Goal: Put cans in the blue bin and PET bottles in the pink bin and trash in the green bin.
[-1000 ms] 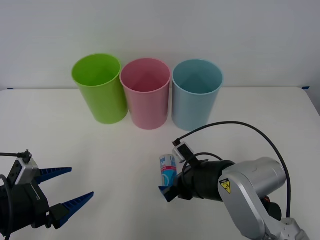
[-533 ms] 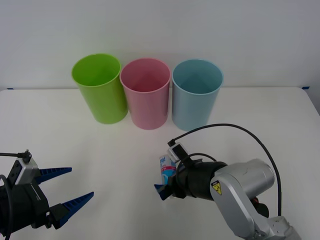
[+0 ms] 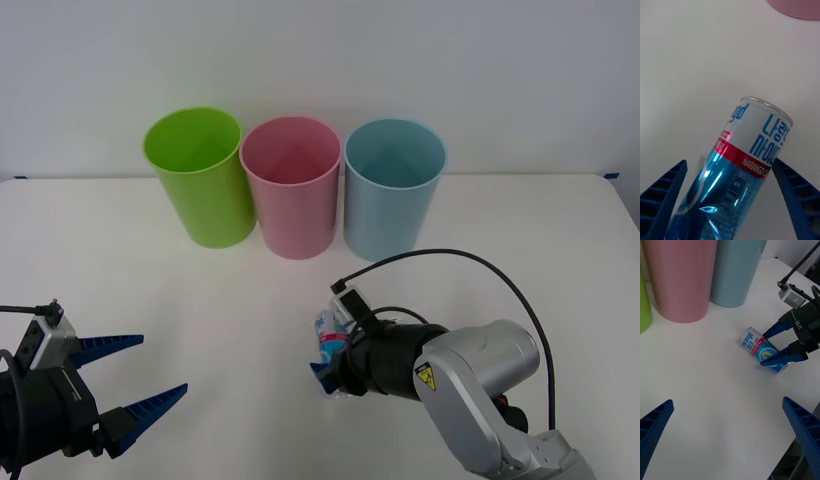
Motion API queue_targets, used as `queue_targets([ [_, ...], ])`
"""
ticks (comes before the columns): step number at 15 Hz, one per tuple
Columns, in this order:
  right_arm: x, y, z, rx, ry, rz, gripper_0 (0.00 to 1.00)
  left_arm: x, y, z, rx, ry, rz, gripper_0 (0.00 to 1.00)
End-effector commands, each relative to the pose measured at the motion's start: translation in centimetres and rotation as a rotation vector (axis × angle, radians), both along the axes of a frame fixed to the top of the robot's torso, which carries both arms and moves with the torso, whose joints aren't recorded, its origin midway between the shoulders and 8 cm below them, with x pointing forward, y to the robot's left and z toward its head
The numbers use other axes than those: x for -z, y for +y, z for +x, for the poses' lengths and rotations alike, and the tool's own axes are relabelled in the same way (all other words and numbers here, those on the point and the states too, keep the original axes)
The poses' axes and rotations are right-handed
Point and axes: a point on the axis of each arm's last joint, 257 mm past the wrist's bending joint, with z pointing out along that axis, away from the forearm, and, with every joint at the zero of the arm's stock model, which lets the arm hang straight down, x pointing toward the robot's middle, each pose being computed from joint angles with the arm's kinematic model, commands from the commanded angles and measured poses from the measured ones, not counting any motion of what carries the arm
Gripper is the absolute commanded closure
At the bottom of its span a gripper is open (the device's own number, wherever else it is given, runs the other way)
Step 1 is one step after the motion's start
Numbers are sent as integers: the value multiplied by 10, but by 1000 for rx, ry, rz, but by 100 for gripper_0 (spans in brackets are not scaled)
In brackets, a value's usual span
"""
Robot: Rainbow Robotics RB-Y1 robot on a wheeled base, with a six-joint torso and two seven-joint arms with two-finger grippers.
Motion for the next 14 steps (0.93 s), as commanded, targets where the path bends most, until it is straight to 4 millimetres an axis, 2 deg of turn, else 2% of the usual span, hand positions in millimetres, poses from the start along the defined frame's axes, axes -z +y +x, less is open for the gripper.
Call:
queue_targets([
  [1, 1, -3, 1, -7, -7, -12, 93, 0, 0, 0, 0, 0, 0, 1],
  [4, 3, -8, 1, -25, -19, -34, 93, 0, 0, 0, 0, 0, 0, 1],
  [10, 2, -10, 3, -47, -44, -54, 100, 0, 0, 0, 0, 0, 0, 1],
  [12, -10, -2, 10, -51, -85, -6, 100, 0, 0, 0, 0, 0, 0, 1],
  [14, -30, 6, 13, -79, -125, 62, 100, 0, 0, 0, 0, 0, 0, 1],
])
